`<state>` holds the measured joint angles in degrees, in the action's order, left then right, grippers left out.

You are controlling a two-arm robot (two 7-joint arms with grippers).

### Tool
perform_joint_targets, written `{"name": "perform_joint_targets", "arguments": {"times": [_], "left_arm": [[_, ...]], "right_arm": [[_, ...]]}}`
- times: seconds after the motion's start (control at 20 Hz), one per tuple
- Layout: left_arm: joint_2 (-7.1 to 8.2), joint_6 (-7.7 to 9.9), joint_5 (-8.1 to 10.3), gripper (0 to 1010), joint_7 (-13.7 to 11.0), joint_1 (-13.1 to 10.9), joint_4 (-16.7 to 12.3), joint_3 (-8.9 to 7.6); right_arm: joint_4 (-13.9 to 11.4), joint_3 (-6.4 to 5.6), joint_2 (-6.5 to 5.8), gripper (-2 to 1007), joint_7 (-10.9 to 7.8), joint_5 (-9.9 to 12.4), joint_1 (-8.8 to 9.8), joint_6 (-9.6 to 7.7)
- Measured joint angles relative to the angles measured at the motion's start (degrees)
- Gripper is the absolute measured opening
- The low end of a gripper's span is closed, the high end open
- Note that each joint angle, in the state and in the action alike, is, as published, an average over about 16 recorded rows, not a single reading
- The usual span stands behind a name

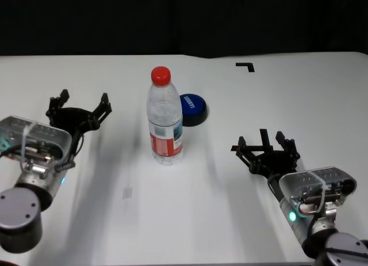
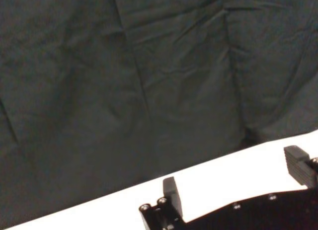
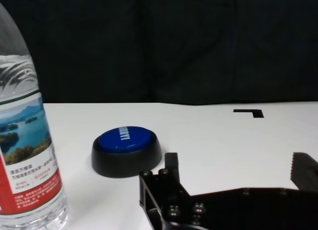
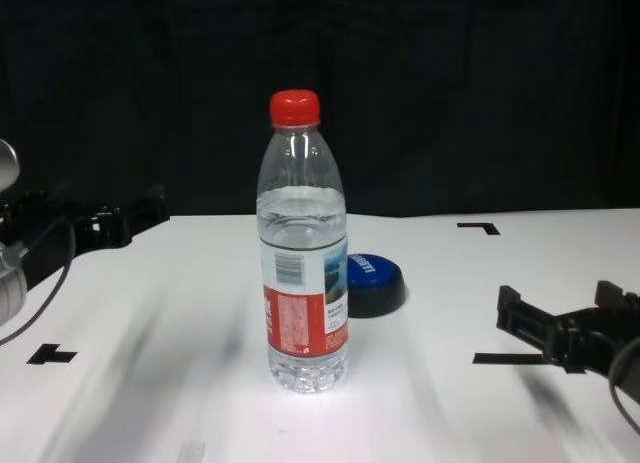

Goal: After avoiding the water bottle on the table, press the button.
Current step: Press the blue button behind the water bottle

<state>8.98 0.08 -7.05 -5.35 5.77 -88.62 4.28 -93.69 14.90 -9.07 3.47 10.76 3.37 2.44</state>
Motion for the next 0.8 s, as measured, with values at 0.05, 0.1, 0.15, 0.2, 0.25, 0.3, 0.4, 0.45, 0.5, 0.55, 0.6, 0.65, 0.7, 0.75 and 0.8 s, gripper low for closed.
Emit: {"name": "perform_joint_targets", "arguments": {"times": [0.05,0.1,0.15,0.2,0.25,0.3,0.4,0.45,0.5,0.55,0.6,0.65,0.7,0.75,0.8], "left_arm": [[-0.04,0.08,-0.06,1003,0.01,-0.24,-0.27,-0.04],[-0.09,0.16,-0.11,1003,0.02,-0.48,-0.54,-0.07],[-0.12,0.23,-0.16,1003,0.03,-0.71,-0.80,-0.10],[-0.16,0.31,-0.21,1003,0.03,-0.93,-1.05,-0.12],[-0.20,0.39,-0.26,1003,0.04,-1.15,-1.30,-0.14],[-0.25,0.47,-0.31,1003,0.04,-1.38,-1.55,-0.17],[-0.32,0.61,-0.40,1003,0.05,-1.79,-2.01,-0.20],[-0.36,0.66,-0.45,1003,0.06,-1.99,-2.21,-0.22],[-0.40,0.69,-0.49,1003,0.08,-2.15,-2.38,-0.23],[-0.44,0.71,-0.53,1003,0.10,-2.32,-2.54,-0.24],[-0.49,0.72,-0.57,1003,0.14,-2.47,-2.69,-0.26],[-0.54,0.73,-0.61,1003,0.18,-2.62,-2.83,-0.27],[-0.60,0.74,-0.65,1003,0.22,-2.77,-2.97,-0.29],[-0.66,0.74,-0.69,1003,0.27,-2.91,-3.10,-0.30],[-0.72,0.75,-0.72,1003,0.32,-3.05,-3.24,-0.32]], "right_arm": [[0.00,0.00,0.00,1003,0.00,0.00,0.00,0.00],[0.00,0.00,0.00,1003,0.00,0.00,0.00,0.00],[0.00,0.00,0.00,1003,0.00,0.00,0.00,0.00],[0.00,0.00,0.00,1003,0.00,0.00,0.00,0.00],[0.00,0.00,0.00,1003,0.00,0.00,0.00,0.00],[0.00,0.00,0.00,1003,0.00,0.00,0.00,0.00],[0.00,0.00,0.00,1003,0.00,0.00,0.00,0.00],[0.00,0.00,0.00,1003,0.00,0.00,0.00,0.00],[0.00,0.00,0.00,1003,0.00,0.00,0.00,0.00],[0.00,0.00,0.00,1003,0.00,0.00,0.00,0.00],[0.00,0.00,0.00,1003,0.00,0.00,0.00,0.00],[0.00,0.00,0.00,1003,0.00,0.00,0.00,0.00],[0.00,0.00,0.00,1003,0.00,0.00,0.00,0.00],[0.00,0.00,0.00,1003,0.00,0.00,0.00,0.00],[0.00,0.00,0.01,1003,0.00,0.00,0.00,0.00]]}}
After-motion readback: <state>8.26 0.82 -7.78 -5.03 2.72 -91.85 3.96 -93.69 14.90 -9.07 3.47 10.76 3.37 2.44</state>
